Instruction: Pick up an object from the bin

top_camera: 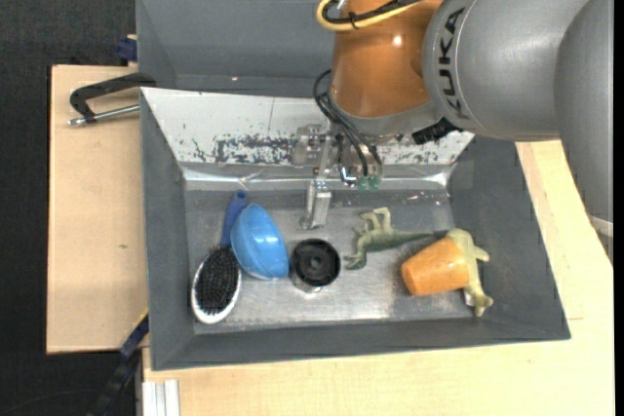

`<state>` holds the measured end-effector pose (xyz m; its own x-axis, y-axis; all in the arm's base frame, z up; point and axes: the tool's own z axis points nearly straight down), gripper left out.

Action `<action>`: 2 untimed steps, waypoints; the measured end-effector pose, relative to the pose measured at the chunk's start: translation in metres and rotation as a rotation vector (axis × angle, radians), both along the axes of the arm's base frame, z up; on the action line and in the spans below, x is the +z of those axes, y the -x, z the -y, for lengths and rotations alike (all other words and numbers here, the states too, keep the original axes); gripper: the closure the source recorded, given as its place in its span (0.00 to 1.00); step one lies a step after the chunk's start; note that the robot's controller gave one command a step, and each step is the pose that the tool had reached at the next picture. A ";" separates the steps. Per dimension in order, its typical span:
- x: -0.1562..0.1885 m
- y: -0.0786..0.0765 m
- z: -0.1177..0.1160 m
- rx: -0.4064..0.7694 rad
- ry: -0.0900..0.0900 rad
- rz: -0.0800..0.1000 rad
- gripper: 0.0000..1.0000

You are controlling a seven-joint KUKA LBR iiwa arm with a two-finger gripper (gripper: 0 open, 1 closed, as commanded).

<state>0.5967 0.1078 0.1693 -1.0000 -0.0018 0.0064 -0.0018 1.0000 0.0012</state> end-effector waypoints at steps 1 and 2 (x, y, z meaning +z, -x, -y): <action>-0.100 0.053 0.019 0.221 -0.001 0.004 0.00; -0.096 0.051 0.018 0.219 -0.002 0.010 1.00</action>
Offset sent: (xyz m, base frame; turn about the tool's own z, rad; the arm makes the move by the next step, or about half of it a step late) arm -0.0529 -0.0204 -0.0993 -0.2205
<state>0.5456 0.0893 0.0737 -0.9757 -0.2192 -0.0034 -0.2193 0.9757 0.0025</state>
